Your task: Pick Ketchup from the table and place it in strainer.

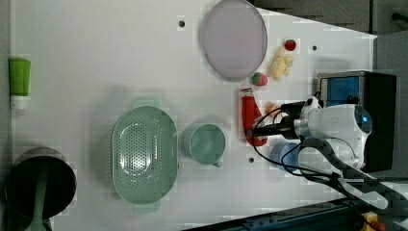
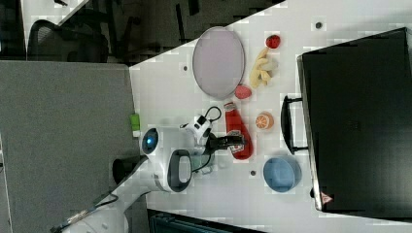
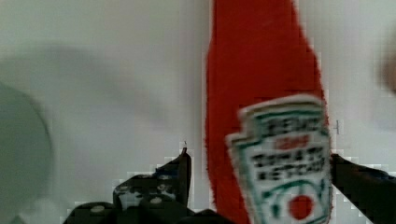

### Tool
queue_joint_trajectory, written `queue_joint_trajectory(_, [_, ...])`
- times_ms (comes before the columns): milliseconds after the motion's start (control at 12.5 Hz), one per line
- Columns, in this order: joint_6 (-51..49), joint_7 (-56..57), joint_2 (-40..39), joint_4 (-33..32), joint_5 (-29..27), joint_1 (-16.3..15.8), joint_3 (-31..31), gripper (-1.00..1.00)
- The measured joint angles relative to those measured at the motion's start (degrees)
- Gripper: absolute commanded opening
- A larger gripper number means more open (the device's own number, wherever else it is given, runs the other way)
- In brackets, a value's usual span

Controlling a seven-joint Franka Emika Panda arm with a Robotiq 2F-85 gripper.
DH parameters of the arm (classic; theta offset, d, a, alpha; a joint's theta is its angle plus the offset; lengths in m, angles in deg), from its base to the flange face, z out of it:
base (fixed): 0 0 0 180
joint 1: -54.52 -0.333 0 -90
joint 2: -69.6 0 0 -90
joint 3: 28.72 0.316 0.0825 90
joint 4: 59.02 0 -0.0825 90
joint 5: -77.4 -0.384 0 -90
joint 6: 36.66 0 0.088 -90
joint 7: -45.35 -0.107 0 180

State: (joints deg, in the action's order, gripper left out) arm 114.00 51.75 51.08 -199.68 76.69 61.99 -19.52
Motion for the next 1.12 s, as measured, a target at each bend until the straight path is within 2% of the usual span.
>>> queue_joint_trajectory(160, [1.90,0.08,-1.24,-0.34,0.10,0.04,-0.01,1.00])
queue_joint_trajectory(240, [3.47,0.08,-1.73,-0.34,-0.03,-0.01,-0.13,0.93])
queue_joint_trajectory(400, [3.69,0.08,-1.96,-0.34,0.04,0.10,0.02,0.44])
queue_joint_trajectory(480, [4.03,0.11,-1.92,-0.45,0.12,-0.12,-0.13,0.29])
queue_joint_trajectory(880, [1.51,0.11,0.67,-0.90,0.04,-0.42,0.35,0.29])
queue_joint_trajectory(1120, [-7.08,-0.06,9.93,-0.67,0.20,-0.17,1.97,0.29])
